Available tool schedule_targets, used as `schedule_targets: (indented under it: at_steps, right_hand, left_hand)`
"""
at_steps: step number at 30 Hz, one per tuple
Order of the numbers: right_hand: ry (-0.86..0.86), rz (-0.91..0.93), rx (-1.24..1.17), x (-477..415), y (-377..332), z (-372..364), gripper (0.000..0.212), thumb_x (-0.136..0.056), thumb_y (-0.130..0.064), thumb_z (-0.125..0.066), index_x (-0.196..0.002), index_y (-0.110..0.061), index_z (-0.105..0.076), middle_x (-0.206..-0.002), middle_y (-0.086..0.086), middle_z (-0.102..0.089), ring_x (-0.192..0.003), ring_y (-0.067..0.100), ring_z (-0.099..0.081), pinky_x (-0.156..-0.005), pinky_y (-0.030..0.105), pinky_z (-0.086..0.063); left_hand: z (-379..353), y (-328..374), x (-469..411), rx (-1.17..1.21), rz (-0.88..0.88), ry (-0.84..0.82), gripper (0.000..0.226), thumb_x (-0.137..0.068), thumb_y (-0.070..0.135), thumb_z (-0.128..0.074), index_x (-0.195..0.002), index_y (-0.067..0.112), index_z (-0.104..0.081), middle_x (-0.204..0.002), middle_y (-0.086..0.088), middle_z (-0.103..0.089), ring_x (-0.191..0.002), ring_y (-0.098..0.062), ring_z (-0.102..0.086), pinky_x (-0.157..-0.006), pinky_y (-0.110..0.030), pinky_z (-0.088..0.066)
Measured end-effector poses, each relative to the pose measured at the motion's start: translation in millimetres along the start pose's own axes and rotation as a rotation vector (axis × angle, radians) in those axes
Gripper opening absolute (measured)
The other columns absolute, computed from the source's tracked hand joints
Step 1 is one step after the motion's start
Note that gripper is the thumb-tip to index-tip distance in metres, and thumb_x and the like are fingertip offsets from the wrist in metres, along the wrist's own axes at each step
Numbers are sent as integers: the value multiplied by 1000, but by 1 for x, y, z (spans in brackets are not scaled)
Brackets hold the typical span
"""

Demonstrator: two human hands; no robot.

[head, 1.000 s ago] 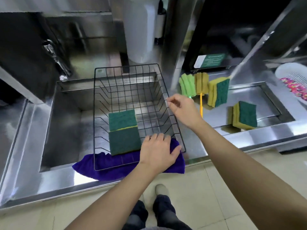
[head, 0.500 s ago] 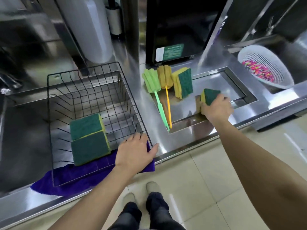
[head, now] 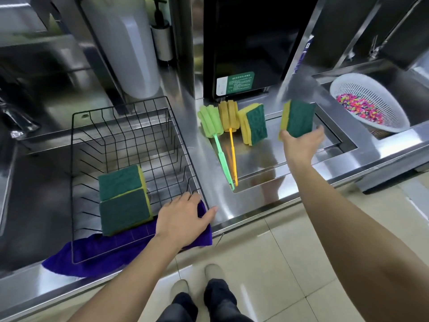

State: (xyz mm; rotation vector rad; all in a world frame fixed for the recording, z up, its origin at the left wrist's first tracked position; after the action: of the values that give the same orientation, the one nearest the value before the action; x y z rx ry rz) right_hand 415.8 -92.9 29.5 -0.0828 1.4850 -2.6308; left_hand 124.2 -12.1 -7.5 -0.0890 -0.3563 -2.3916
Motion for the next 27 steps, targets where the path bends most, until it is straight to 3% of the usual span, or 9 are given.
schedule_targets:
  at_steps: [2,4,6,9,12,15,22,25,27]
  right_hand:
    - [-72,18,-27,4,-13,-9,78,-76,-22,-73,-136,3,-29,-133,19,-31,-116,30,-45,-97,29,-43]
    - [-141,57,-77,14,-31,-20,66,-78,-21,-72,-129,3,-37,-123,12,-32,-99,21,-47,-78,12,-40]
    - [-188,110,-136,28,-51,-32,60,-79,-18,-71,-124,3,-38,-116,7,-29,-93,15,-43,-71,8,-36]
    - [-276,234,-151,55,-80,-56,62,-77,-20,-72,-126,-2,-38,-125,11,-35,-100,13,-41,-85,16,-37]
    - [-397,323,-136,85,-104,-88,63,-76,-21,-72,-128,-5,-39,-125,9,-37,-109,17,-44,-93,23,-40]
    - [-527,407,-77,118,-123,-121,64,-76,-16,-73,-130,-4,-41,-128,13,-39,-111,16,-42,-87,8,-30]
    - [-803,576,61,183,-135,-181,62,-77,-13,-72,-131,-8,-42,-134,13,-26,-105,11,-35,-87,2,-25]
    - [-895,595,138,203,-138,-204,62,-79,-11,-70,-133,-14,-41,-136,13,-25,-104,13,-40,-103,21,-37]
    - [-958,609,214,212,-136,-216,62,-80,-8,-69,-134,-18,-41,-136,13,-28,-103,18,-45,-105,30,-38]
  left_hand:
    - [2,-2,2,0,-4,23,56,-89,67,-28,-113,23,-54,-110,6,-60,-102,-15,-54,-82,-31,-45]
    - [6,-7,5,-20,5,81,62,-87,68,-21,-107,22,-58,-103,5,-63,-97,-16,-56,-81,-31,-43]
    - [10,-16,9,-28,9,150,66,-85,65,-18,-90,18,-64,-88,2,-65,-85,-19,-58,-75,-33,-44]
    - [13,-34,18,-97,8,251,56,-86,57,-31,-70,13,-63,-68,-1,-61,-68,-23,-57,-64,-34,-47]
    - [16,-53,29,-120,39,293,55,-86,54,-34,-67,12,-64,-65,-2,-60,-64,-24,-56,-60,-33,-46]
    - [17,-70,41,-129,69,325,55,-86,53,-35,-67,11,-64,-64,-3,-59,-63,-25,-55,-60,-33,-46]
    - [18,-83,49,-119,90,344,53,-87,50,-35,-69,10,-65,-67,-4,-59,-66,-24,-54,-61,-35,-45]
    - [17,-86,51,-112,91,364,52,-87,50,-36,-69,11,-65,-68,-5,-59,-67,-25,-54,-62,-35,-46]
    - [16,-89,53,-102,98,375,51,-87,50,-37,-69,11,-64,-69,-5,-59,-67,-25,-54,-62,-35,-46]
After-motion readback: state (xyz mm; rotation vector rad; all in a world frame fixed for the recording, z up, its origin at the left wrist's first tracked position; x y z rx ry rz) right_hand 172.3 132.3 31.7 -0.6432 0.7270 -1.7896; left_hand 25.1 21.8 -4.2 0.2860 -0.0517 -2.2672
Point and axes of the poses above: each hand's wrist, its own x-axis away from the middle knuckle, its own z-axis out of the back of the hand, y = z × x, the point moved 5 cm from there along -x, towards the middle knuckle
